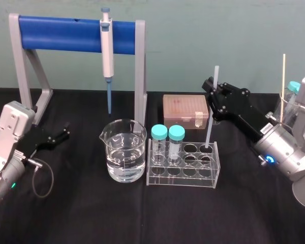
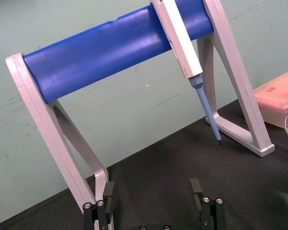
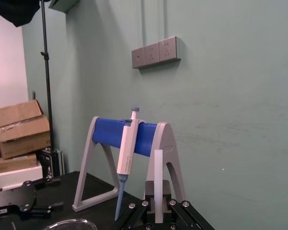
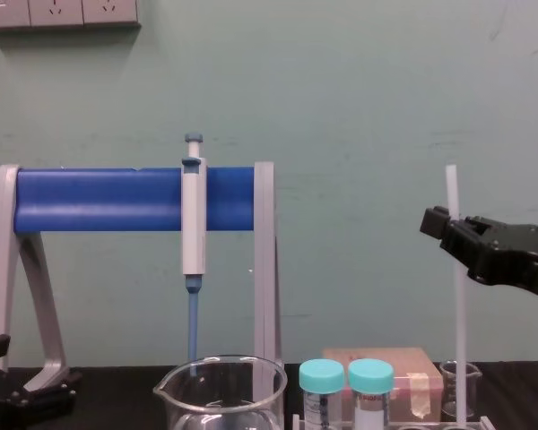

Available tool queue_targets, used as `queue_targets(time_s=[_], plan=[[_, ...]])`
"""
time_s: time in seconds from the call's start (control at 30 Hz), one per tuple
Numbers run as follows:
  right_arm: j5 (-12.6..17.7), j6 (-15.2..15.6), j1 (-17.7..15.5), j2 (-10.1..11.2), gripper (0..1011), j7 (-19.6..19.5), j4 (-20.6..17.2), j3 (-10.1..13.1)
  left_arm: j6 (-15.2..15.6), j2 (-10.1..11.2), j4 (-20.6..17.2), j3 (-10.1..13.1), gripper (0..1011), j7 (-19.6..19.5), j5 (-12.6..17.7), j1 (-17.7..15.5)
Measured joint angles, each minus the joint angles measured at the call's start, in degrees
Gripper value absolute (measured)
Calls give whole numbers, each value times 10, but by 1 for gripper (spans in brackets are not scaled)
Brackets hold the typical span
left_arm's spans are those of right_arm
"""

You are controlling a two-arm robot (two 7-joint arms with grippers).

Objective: Pick up the stirring rod with one hand, then place it down.

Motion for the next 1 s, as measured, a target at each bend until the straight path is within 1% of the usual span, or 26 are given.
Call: queue_targets(time_s=[0.17, 0.43, 0.77, 1.0], plan=[[-7, -5, 11, -6, 79, 2, 18, -9, 0, 0, 0, 0, 1000, 0, 0, 0], [-32, -23, 24, -12, 79, 2, 43, -21, 0, 0, 0, 0, 1000, 0, 0, 0], [-46, -26, 27, -17, 79, -2, 60, -23, 0, 0, 0, 0, 1000, 0, 0, 0], [-50, -25, 26, -21, 79, -5, 71, -24, 0, 0, 0, 0, 1000, 0, 0, 0]])
